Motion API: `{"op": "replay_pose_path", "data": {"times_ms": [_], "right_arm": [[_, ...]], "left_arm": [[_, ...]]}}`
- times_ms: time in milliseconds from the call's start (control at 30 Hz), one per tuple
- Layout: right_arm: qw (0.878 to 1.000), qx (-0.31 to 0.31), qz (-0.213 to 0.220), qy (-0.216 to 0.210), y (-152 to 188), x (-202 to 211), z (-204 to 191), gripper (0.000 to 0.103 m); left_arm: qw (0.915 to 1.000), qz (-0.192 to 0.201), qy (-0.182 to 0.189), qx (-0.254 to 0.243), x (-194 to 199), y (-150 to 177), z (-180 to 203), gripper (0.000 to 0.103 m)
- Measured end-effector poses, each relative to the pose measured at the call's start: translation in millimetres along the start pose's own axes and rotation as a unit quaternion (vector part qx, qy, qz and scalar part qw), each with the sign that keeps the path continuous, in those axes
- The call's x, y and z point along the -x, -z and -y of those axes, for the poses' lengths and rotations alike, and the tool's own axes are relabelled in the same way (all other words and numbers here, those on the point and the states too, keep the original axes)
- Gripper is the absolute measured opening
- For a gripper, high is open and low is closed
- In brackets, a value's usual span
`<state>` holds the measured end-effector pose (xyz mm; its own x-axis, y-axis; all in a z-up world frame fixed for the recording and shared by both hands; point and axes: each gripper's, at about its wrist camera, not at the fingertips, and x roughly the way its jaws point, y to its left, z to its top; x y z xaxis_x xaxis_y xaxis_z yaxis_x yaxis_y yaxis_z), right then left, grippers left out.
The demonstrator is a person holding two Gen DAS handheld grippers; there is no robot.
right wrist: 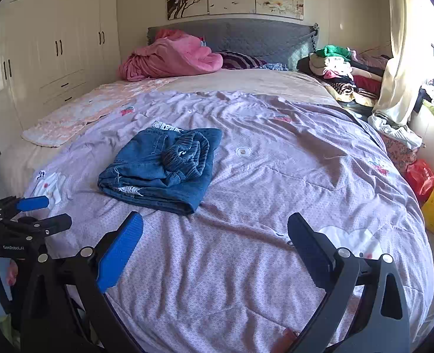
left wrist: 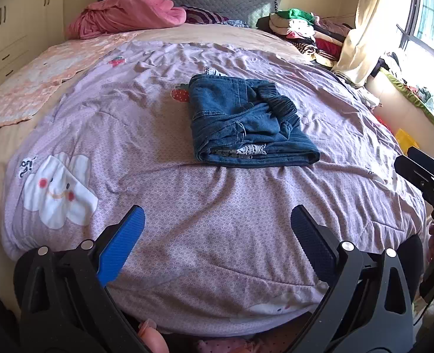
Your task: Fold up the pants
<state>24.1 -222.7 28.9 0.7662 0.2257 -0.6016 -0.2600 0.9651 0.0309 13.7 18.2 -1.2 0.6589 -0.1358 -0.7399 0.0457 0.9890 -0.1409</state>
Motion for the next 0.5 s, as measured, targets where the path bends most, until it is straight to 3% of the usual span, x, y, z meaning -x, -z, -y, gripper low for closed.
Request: {"op": "replay_pose_path", "data": {"times_ms": [500], "right_arm": [[1.0,-0.016,-0.023,-0.013,18.1,-6.7,-1.6,0.098]], "left_arm": [[0.9998,-0.006,-0.017,-0.007,-2.0,11.3,3.3,0.093]]}}
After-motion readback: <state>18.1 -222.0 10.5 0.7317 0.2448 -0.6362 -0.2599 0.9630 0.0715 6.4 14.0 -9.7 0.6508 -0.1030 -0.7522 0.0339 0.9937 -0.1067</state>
